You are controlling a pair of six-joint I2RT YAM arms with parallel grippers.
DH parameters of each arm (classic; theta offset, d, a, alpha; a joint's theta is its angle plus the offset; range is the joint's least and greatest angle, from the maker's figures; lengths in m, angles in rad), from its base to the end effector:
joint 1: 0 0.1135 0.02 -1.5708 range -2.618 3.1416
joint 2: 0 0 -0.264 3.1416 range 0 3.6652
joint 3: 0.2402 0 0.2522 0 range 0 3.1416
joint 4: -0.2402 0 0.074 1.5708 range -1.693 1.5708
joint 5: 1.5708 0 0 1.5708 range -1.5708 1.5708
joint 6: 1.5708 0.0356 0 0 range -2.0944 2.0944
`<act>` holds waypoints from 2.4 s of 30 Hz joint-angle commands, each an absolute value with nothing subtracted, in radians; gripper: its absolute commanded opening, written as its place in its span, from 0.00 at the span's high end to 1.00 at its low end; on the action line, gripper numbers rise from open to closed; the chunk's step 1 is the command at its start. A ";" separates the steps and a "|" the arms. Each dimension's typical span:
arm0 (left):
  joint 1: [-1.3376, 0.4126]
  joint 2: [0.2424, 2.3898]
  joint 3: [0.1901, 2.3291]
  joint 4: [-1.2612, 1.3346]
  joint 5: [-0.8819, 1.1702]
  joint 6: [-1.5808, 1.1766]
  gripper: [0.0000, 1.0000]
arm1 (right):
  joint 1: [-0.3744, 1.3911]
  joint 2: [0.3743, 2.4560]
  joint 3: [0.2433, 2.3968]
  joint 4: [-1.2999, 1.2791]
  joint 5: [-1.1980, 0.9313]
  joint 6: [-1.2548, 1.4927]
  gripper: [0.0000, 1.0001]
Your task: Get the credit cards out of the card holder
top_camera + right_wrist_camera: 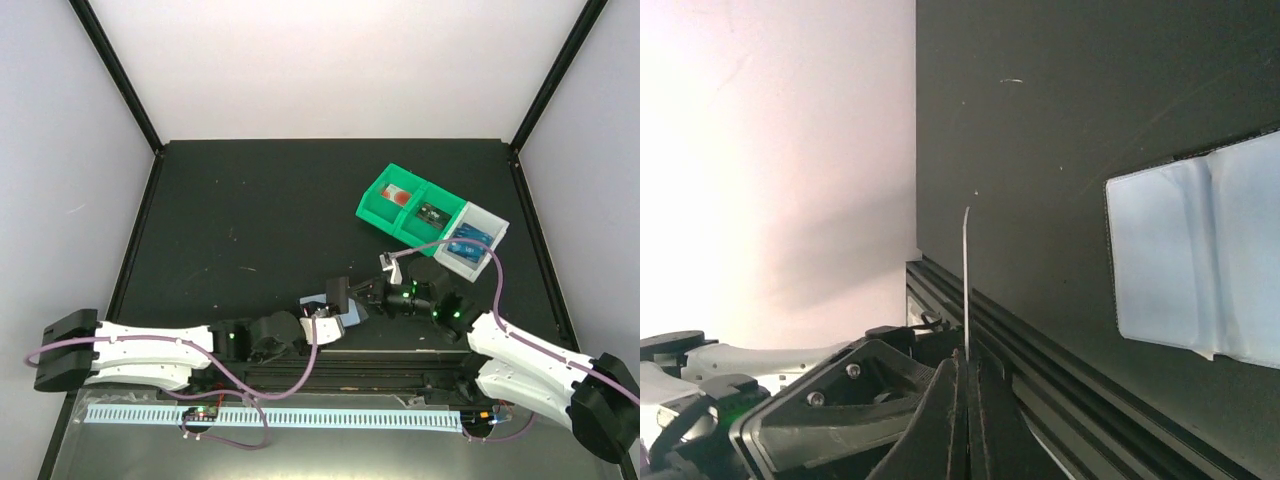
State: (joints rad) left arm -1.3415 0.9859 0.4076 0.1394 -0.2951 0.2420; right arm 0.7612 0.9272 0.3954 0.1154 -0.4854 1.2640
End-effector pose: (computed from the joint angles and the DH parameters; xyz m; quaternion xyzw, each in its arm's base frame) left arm 0.0578 -0.2021 0.2040 0.5387 0.6427 -0.1713 0.5171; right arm 0.1331 0.1497 0.2095 0.0753 0.8205 0.5560 0.1097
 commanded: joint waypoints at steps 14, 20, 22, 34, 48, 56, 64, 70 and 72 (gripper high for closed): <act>-1.482 1.170 0.468 0.239 -0.802 0.432 0.65 | 0.761 0.928 0.333 0.232 -0.524 1.342 0.99; -1.485 1.181 0.470 0.235 -0.829 0.430 0.92 | 0.761 0.934 0.324 0.250 -0.532 1.357 0.99; -1.485 1.185 0.474 0.211 -0.832 0.407 0.98 | 0.761 0.936 0.317 0.259 -0.532 1.358 0.99; -1.454 1.080 0.443 0.087 -0.750 0.150 0.99 | 0.760 0.892 0.285 0.316 -0.509 1.254 0.55; -1.097 0.641 0.301 0.050 -0.221 -0.365 0.98 | 0.761 0.671 0.310 0.263 -0.497 0.921 0.41; -0.987 0.594 0.269 0.169 0.029 -0.665 0.99 | 0.761 0.724 0.302 0.384 -0.590 0.911 0.41; -0.963 0.693 0.262 0.374 0.202 -0.851 0.98 | 0.760 0.787 0.265 0.505 -0.608 1.024 0.43; -0.962 0.732 0.272 0.430 0.240 -0.924 0.98 | 0.761 0.777 0.268 0.416 -0.535 1.018 0.39; -0.962 0.736 0.269 0.453 0.243 -0.949 0.99 | 0.761 0.781 0.268 0.414 -0.541 1.025 0.39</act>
